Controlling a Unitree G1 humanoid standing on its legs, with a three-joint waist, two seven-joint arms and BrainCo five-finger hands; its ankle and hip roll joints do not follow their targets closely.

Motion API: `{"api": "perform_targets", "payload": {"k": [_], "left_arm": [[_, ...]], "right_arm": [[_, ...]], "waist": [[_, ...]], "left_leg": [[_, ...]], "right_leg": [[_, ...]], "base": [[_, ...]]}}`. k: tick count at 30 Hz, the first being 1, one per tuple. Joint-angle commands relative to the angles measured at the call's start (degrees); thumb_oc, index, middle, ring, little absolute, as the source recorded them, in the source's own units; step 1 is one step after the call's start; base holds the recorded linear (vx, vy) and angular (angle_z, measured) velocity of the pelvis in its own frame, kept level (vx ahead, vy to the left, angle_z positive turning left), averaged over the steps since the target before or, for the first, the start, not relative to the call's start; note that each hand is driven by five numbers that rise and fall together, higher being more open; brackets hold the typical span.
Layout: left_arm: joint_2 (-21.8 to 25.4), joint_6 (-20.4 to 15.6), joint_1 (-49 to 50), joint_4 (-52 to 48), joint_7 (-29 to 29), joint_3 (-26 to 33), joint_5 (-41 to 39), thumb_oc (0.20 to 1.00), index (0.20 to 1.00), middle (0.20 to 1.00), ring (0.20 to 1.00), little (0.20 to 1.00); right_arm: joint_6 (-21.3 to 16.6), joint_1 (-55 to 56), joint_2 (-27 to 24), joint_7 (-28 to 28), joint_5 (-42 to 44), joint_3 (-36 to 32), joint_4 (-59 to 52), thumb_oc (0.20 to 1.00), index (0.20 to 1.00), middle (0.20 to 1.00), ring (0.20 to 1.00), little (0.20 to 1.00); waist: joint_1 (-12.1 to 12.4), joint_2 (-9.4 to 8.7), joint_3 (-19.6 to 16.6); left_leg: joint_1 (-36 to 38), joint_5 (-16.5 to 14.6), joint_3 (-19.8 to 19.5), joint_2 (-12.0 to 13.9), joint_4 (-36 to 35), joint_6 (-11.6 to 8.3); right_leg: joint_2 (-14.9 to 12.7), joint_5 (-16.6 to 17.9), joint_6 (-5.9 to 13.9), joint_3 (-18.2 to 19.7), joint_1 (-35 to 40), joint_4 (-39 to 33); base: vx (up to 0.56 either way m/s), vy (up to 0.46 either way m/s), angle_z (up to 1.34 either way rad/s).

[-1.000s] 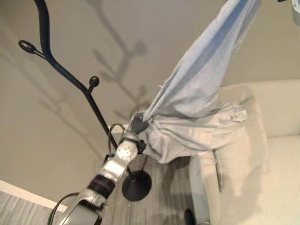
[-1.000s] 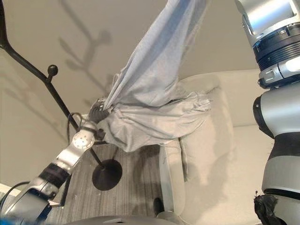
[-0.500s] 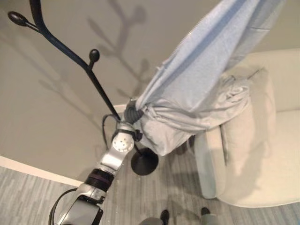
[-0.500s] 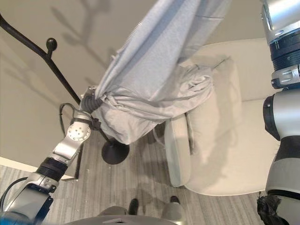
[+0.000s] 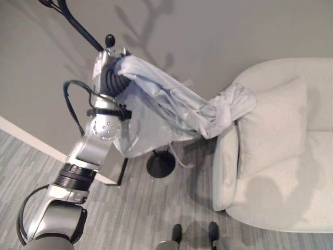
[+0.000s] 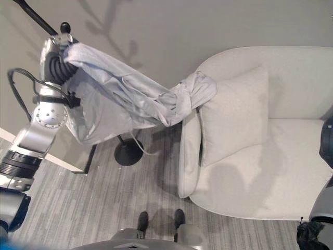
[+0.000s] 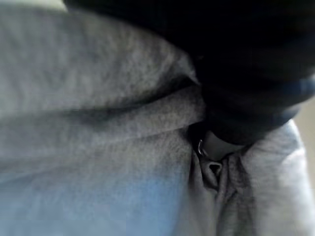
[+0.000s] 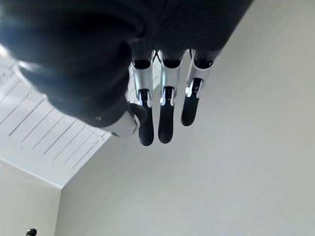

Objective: Hang the clothes on the sofa on the clothes rack.

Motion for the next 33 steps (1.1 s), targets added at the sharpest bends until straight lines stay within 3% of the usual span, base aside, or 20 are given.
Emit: {"api": "perform_targets", "payload": {"k": [1, 2, 3, 4, 5, 11, 23, 33], "left_arm": [[2.12, 0.03, -2.09, 1.45, 3.79, 2.95, 2.75, 0.200, 0.200, 0.200, 0.200, 0.200], [3.13, 0.06, -3.61, 2.42, 3.72, 2.26, 3.28, 0.200, 0.200, 0.200, 0.200, 0.200], [4.17, 0.09, -5.52, 4.06, 3.53, 0.53, 2.79, 0.200, 0.200, 0.200, 0.200, 0.200], [4.76, 0.10, -6.74, 5.17, 3.38, -0.34, 2.28, 0.200, 0.200, 0.200, 0.200, 0.200], [6.10, 0.34, -8.01, 6.40, 2.88, -1.06, 1.44, 0.200, 0.200, 0.200, 0.200, 0.200], [6.38, 1.22, -14.33, 10.45, 2.77, -4.86, 0.47, 0.200, 0.200, 0.200, 0.200, 0.200], [5.12, 3.10, -34.10, 19.46, 4.55, -16.07, -0.73, 0.200, 0.200, 0.200, 0.200, 0.200], [-8.57, 3.21, -45.45, 27.60, 4.74, -22.47, -3.65, 0.200, 0.200, 0.200, 0.200, 0.200]], "right_arm": [[-1.71, 0.63, -1.34, 1.63, 0.58, 2.18, -3.01, 0.200, 0.200, 0.200, 0.200, 0.200], [-2.55, 2.97, -1.26, 3.35, 1.20, 1.83, -5.01, 0.548, 0.548, 0.548, 0.548, 0.548], [-3.44, 4.10, -0.87, 5.33, 3.40, 2.37, -5.86, 0.947, 0.947, 0.947, 0.947, 0.947], [-3.67, 4.48, -0.76, 6.50, 4.41, 3.37, -5.70, 1.000, 1.000, 1.000, 1.000, 1.000], [-4.14, 6.51, -0.14, 9.49, 6.99, 4.79, -6.98, 1.000, 1.000, 1.000, 1.000, 1.000], [-2.40, 23.50, 4.92, 14.23, 5.87, 0.87, -12.10, 1.000, 1.000, 1.000, 1.000, 1.000], [0.71, 41.84, 19.52, 19.25, 8.41, 0.34, -7.34, 1.000, 1.000, 1.000, 1.000, 1.000], [3.66, 43.51, 34.85, 20.84, 0.89, 9.56, 4.87, 1.000, 1.000, 1.000, 1.000, 1.000]], "waist": [[1.12, -5.23, -6.78], [1.08, -4.73, -6.92], [1.01, -4.60, -7.01], [1.04, -4.51, -6.93], [1.02, -3.95, -6.84], [0.87, -1.87, -6.25], [1.25, 0.07, -6.82], [1.43, 0.80, -7.38]], "left_leg": [[-1.27, 0.42, -1.04, -1.66, -2.90, 0.39], [-0.92, 0.44, -1.28, -1.52, -2.90, 0.21], [-0.63, 0.51, -1.51, -1.59, -2.90, 0.09], [-0.51, 0.58, -1.72, -1.69, -2.90, 0.10], [-0.45, 0.77, -1.83, -1.72, -2.90, 0.03], [-0.17, 1.03, -1.92, -1.77, -2.90, 0.00], [0.67, 0.52, -2.73, -2.54, -2.90, 0.09], [1.13, 0.18, -2.99, -3.30, -2.90, 0.51]], "right_leg": [[-3.36, -4.16, 3.90, 3.91, 3.03, -0.86], [-3.21, -4.46, 3.75, 3.87, 3.58, -0.83], [-3.12, -4.60, 3.68, 3.85, 3.93, -0.93], [-3.16, -4.63, 3.66, 3.78, 4.11, -0.94], [-3.21, -4.69, 3.67, 3.76, 4.23, -0.91], [-3.55, -4.96, 3.74, 3.12, 4.63, -0.90], [-4.62, -5.58, 4.18, 0.91, 6.84, -1.73], [-5.19, -5.23, 4.57, 0.10, 7.79, -2.46]], "base": [[0.07, -0.044, 0.31], [0.05, -0.042, 0.17], [0.04, -0.037, 0.02], [0.02, -0.031, -0.05], [0.01, -0.015, -0.06], [0.00, 0.002, -0.02], [-0.01, 0.008, 0.13], [-0.02, 0.023, 0.04]]}}
